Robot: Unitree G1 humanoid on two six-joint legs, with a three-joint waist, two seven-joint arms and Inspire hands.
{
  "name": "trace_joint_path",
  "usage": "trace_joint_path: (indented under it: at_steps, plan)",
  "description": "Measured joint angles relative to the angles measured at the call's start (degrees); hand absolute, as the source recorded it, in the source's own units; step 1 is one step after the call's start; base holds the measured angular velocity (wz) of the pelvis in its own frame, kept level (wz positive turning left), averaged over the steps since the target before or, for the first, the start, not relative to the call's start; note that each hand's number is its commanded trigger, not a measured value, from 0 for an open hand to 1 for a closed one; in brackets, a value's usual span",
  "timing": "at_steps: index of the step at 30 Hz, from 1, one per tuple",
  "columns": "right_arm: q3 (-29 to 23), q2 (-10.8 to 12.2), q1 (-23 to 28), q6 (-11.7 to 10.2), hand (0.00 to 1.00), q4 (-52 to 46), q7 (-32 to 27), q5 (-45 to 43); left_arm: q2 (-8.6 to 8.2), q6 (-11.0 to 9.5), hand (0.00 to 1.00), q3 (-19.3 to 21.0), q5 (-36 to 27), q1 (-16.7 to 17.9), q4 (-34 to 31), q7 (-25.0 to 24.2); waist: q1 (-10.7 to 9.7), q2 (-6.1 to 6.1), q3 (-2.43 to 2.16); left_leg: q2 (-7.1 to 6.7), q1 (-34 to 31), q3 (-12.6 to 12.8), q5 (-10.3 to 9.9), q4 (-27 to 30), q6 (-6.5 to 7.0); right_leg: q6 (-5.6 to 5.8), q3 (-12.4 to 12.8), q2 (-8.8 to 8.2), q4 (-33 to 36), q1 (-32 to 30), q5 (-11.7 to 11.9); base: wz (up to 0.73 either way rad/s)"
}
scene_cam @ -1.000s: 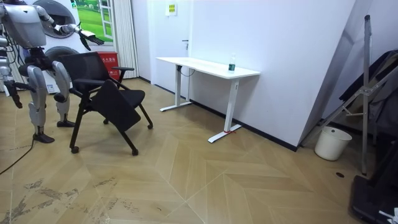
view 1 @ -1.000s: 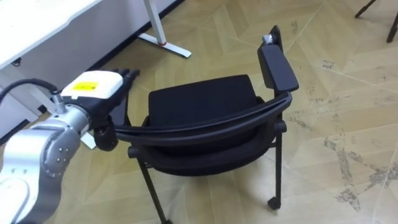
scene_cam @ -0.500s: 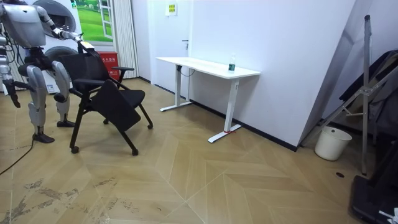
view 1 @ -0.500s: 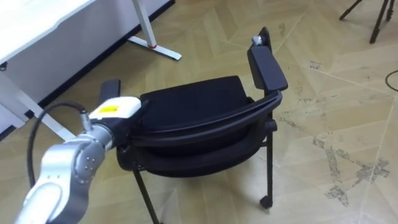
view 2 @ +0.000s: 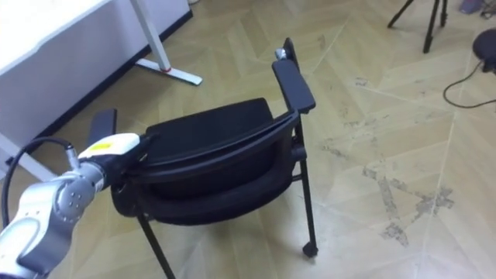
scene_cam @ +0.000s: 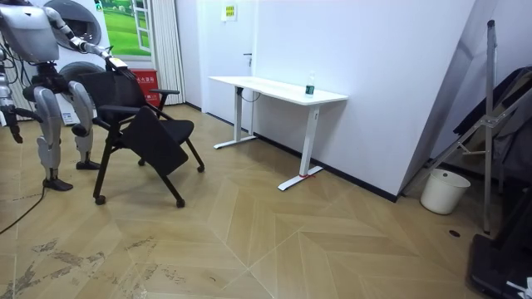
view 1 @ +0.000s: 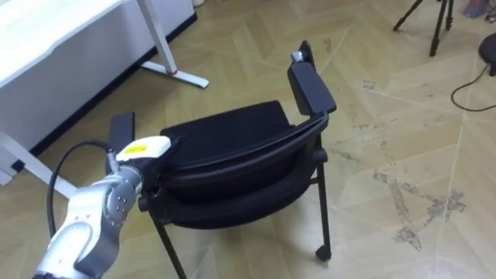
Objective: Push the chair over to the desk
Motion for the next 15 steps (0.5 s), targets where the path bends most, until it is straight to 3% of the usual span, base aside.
trace_joint_path:
  at_steps: [1, 5, 10, 15]
  plan:
    - [0.0, 0.0, -0.2, 0.0, 0.0, 0.0, -0.4, 0.0, -0.26, 0.0, 1.0, 0.0, 0.0, -0.8, 1.2, 0.0, 0.0, 0.16, -0.08, 0.02, -0.3, 0.0, -0.1, 0.4, 0.12, 0.0, 0.0, 0.0, 0.1, -0.2, 0.0, 0.0]
    - [0.0, 0.0, -0.4, 0.0, 0.0, 0.0, -0.8, 0.2, -0.34, 0.0, 1.0, -0.1, -0.8, -1.1, 1.7, 0.1, -0.4, 0.89, -0.06, 0.02, -0.8, 0.0, -0.2, 1.0, 0.35, -0.01, 0.0, -0.06, 0.4, -0.2, 0.0, 0.0]
    - [0.0, 0.0, -0.4, 0.0, 0.0, 0.0, -0.9, 0.2, -0.5, -0.4, 1.0, -0.1, -1.4, -2.3, 3.1, 0.1, -0.5, 1.43, 0.61, 0.02, -0.9, 0.0, -0.3, 1.5, 0.37, -0.05, -0.1, -0.17, 0.9, -0.1, -0.1, 0.02]
    - [0.1, 0.0, -0.4, -0.1, 0.0, 0.0, -1.0, 0.2, -0.49, -0.8, 1.0, 0.0, -1.7, -2.7, 3.2, 1.4, -0.4, 0.68, 1.11, 0.02, -1.0, 0.0, -0.3, 1.6, 0.37, -0.02, -0.3, -0.19, 0.9, 0.3, -0.2, 0.04]
